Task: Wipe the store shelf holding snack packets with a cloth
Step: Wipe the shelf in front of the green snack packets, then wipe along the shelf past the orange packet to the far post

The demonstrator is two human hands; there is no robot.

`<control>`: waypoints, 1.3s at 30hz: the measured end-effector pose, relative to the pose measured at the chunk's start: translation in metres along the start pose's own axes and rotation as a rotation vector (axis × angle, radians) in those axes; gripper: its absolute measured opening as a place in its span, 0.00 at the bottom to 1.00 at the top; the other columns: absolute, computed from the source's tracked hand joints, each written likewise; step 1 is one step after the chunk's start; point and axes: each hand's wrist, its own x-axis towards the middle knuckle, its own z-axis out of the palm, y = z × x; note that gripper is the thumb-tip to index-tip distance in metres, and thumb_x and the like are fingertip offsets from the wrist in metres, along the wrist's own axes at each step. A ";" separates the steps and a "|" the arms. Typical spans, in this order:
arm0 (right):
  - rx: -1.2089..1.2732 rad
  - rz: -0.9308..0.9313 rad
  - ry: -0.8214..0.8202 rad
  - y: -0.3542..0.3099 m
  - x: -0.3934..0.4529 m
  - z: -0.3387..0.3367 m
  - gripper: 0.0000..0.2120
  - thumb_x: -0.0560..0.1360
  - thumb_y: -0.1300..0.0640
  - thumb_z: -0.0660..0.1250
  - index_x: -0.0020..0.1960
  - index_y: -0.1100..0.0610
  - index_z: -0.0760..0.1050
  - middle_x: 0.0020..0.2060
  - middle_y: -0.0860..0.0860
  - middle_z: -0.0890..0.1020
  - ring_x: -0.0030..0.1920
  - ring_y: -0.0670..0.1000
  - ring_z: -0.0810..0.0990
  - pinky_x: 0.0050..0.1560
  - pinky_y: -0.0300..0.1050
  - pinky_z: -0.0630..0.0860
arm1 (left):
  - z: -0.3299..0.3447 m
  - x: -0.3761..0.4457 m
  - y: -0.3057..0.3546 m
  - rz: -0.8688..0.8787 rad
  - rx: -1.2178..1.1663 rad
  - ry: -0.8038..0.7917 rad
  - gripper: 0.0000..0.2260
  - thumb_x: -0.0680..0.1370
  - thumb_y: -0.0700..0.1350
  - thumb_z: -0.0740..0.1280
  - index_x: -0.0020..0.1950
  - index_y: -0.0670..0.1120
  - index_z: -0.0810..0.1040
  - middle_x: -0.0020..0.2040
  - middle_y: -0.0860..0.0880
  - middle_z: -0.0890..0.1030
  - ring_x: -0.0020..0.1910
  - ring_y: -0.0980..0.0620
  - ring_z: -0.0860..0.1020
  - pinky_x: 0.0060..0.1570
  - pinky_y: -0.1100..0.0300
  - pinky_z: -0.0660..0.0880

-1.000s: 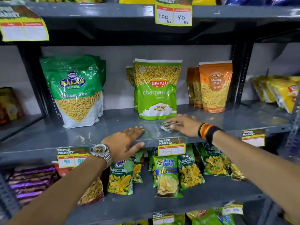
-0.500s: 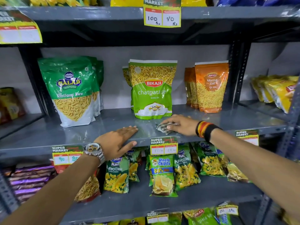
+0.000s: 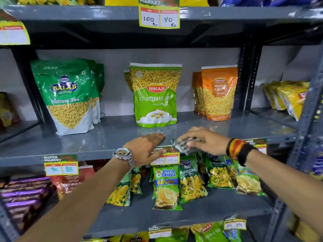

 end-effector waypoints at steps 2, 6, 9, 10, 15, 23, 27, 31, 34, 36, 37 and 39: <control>0.061 -0.046 -0.084 0.003 -0.026 -0.015 0.14 0.80 0.50 0.61 0.64 0.41 0.74 0.53 0.46 0.76 0.56 0.45 0.75 0.60 0.41 0.69 | 0.003 -0.001 -0.001 -0.004 -0.018 0.016 0.31 0.83 0.63 0.52 0.82 0.48 0.57 0.81 0.47 0.62 0.79 0.51 0.61 0.77 0.52 0.62; 0.252 0.057 0.031 0.036 -0.038 -0.043 0.15 0.79 0.52 0.61 0.66 0.46 0.74 0.61 0.47 0.78 0.59 0.45 0.76 0.61 0.36 0.72 | 0.001 0.001 0.001 -0.012 -0.006 0.036 0.30 0.84 0.61 0.53 0.83 0.49 0.56 0.82 0.49 0.61 0.79 0.53 0.61 0.75 0.62 0.55; 0.314 0.065 0.107 0.045 -0.024 -0.059 0.16 0.79 0.58 0.62 0.66 0.51 0.74 0.60 0.48 0.80 0.58 0.47 0.77 0.53 0.29 0.73 | -0.002 0.002 0.003 -0.023 -0.017 0.021 0.30 0.84 0.61 0.54 0.83 0.50 0.55 0.82 0.49 0.60 0.79 0.53 0.61 0.72 0.65 0.51; 0.327 0.065 0.132 0.047 -0.014 -0.063 0.15 0.79 0.58 0.62 0.66 0.51 0.75 0.59 0.48 0.80 0.58 0.47 0.78 0.54 0.30 0.72 | -0.003 0.003 0.003 -0.017 -0.011 0.011 0.30 0.83 0.62 0.53 0.83 0.50 0.54 0.82 0.49 0.60 0.79 0.53 0.61 0.73 0.65 0.50; 0.276 0.147 0.193 0.062 0.063 -0.060 0.16 0.79 0.58 0.62 0.67 0.54 0.74 0.62 0.52 0.78 0.60 0.49 0.74 0.58 0.38 0.65 | 0.001 0.021 0.000 0.061 0.027 -0.038 0.31 0.84 0.64 0.51 0.83 0.50 0.52 0.82 0.49 0.59 0.80 0.53 0.59 0.78 0.58 0.55; 0.093 0.311 0.319 0.090 0.168 -0.028 0.14 0.78 0.55 0.61 0.62 0.51 0.77 0.59 0.55 0.81 0.58 0.58 0.78 0.60 0.48 0.75 | 0.012 0.033 -0.007 0.109 -0.001 0.026 0.31 0.84 0.63 0.51 0.83 0.50 0.51 0.83 0.51 0.55 0.81 0.56 0.53 0.75 0.69 0.39; 0.072 0.253 0.247 0.095 0.202 -0.023 0.16 0.79 0.60 0.60 0.66 0.56 0.75 0.57 0.51 0.79 0.59 0.55 0.77 0.46 0.38 0.74 | 0.013 0.030 -0.007 0.128 -0.007 0.016 0.32 0.84 0.64 0.49 0.83 0.50 0.49 0.83 0.51 0.53 0.81 0.57 0.51 0.77 0.66 0.40; 0.122 0.239 0.165 0.113 0.231 -0.022 0.17 0.77 0.67 0.61 0.63 0.59 0.77 0.58 0.54 0.81 0.60 0.54 0.78 0.53 0.35 0.71 | 0.014 0.031 -0.008 0.140 0.002 0.002 0.32 0.84 0.65 0.48 0.84 0.49 0.49 0.83 0.52 0.53 0.82 0.57 0.50 0.79 0.61 0.44; 0.197 0.221 0.091 0.125 0.251 -0.022 0.16 0.76 0.72 0.60 0.61 0.64 0.77 0.56 0.58 0.82 0.55 0.57 0.81 0.55 0.40 0.78 | 0.015 0.032 -0.009 0.133 -0.002 0.023 0.32 0.84 0.65 0.49 0.83 0.49 0.51 0.83 0.52 0.54 0.81 0.57 0.51 0.78 0.65 0.44; 0.221 0.199 0.041 0.131 0.262 -0.024 0.15 0.75 0.72 0.61 0.60 0.65 0.77 0.54 0.59 0.82 0.51 0.55 0.81 0.46 0.36 0.80 | 0.015 0.032 -0.009 0.133 -0.005 0.046 0.31 0.84 0.64 0.50 0.83 0.49 0.53 0.82 0.52 0.56 0.81 0.56 0.53 0.77 0.64 0.47; 0.206 0.194 0.032 0.133 0.266 -0.024 0.15 0.75 0.71 0.62 0.60 0.65 0.78 0.55 0.59 0.82 0.51 0.54 0.81 0.44 0.33 0.78 | 0.015 0.031 -0.010 0.134 -0.011 0.046 0.31 0.84 0.64 0.51 0.83 0.49 0.53 0.82 0.53 0.56 0.81 0.57 0.53 0.77 0.64 0.48; 0.156 0.191 0.030 0.140 0.274 -0.022 0.15 0.76 0.69 0.63 0.61 0.63 0.78 0.58 0.58 0.82 0.54 0.55 0.81 0.49 0.37 0.74 | 0.015 0.030 -0.011 0.139 -0.002 0.051 0.31 0.84 0.63 0.53 0.83 0.50 0.52 0.83 0.54 0.56 0.81 0.57 0.53 0.77 0.62 0.50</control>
